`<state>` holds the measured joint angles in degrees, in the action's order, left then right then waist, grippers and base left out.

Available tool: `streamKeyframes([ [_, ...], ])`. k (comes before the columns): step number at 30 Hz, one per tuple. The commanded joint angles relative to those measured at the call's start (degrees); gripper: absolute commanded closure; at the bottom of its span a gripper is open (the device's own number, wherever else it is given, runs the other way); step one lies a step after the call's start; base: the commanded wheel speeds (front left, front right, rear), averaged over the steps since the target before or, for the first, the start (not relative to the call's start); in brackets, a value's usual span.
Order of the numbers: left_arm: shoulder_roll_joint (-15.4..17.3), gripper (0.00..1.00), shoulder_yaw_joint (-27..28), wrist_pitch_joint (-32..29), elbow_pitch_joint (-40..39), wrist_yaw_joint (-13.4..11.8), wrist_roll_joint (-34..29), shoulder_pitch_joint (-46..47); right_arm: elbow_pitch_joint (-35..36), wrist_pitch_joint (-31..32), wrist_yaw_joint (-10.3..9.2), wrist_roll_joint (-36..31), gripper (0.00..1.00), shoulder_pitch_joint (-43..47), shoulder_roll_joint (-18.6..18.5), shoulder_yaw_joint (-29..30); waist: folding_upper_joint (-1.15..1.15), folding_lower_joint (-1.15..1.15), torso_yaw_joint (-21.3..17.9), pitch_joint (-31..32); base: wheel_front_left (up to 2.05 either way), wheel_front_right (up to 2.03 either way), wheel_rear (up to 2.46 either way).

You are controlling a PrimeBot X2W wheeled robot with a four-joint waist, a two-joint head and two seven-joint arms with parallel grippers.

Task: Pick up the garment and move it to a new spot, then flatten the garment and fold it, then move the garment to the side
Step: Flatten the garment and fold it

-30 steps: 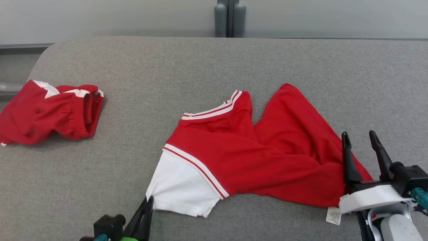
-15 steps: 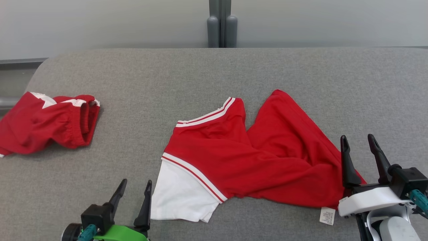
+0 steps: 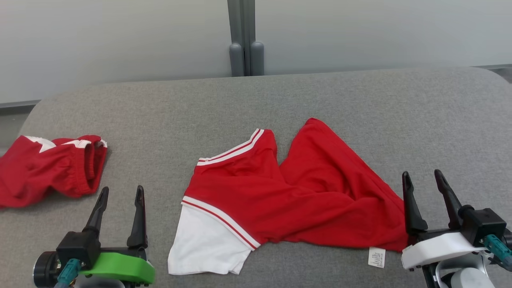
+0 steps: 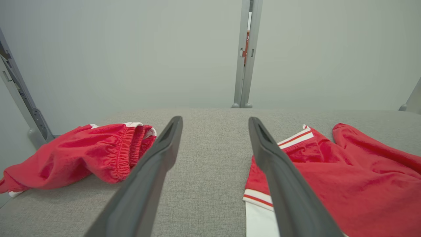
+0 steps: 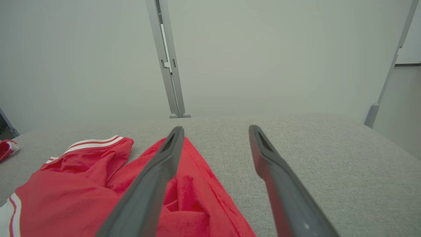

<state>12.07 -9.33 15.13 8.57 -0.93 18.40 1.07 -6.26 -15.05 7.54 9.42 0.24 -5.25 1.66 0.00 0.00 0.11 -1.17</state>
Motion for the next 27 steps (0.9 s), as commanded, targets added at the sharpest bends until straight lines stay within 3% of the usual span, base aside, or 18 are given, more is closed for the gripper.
streamKeyframes([
  [1,-0.3,0.00,1.1,0.0,0.2,0.5,-0.5,-0.8,0.0,-0.2,-0.10,-0.5,0.00,1.2,-0.1,-0.2,0.00,0.00,-0.8,0.7,0.00,0.00,0.00],
  [11,-2.2,0.00,6.8,0.0,2.3,3.9,-4.6,-1.2,1.2,-0.2,-0.10,-1.5,0.00,4.2,0.3,-1.0,0.00,0.00,-1.6,1.4,0.00,0.00,0.00],
  [27,-4.1,0.00,8.8,0.0,5.0,7.2,-7.3,-0.3,0.6,-0.2,-0.10,-2.1,0.00,4.3,0.5,-2.0,0.00,0.00,-1.0,1.2,0.00,0.00,0.00],
])
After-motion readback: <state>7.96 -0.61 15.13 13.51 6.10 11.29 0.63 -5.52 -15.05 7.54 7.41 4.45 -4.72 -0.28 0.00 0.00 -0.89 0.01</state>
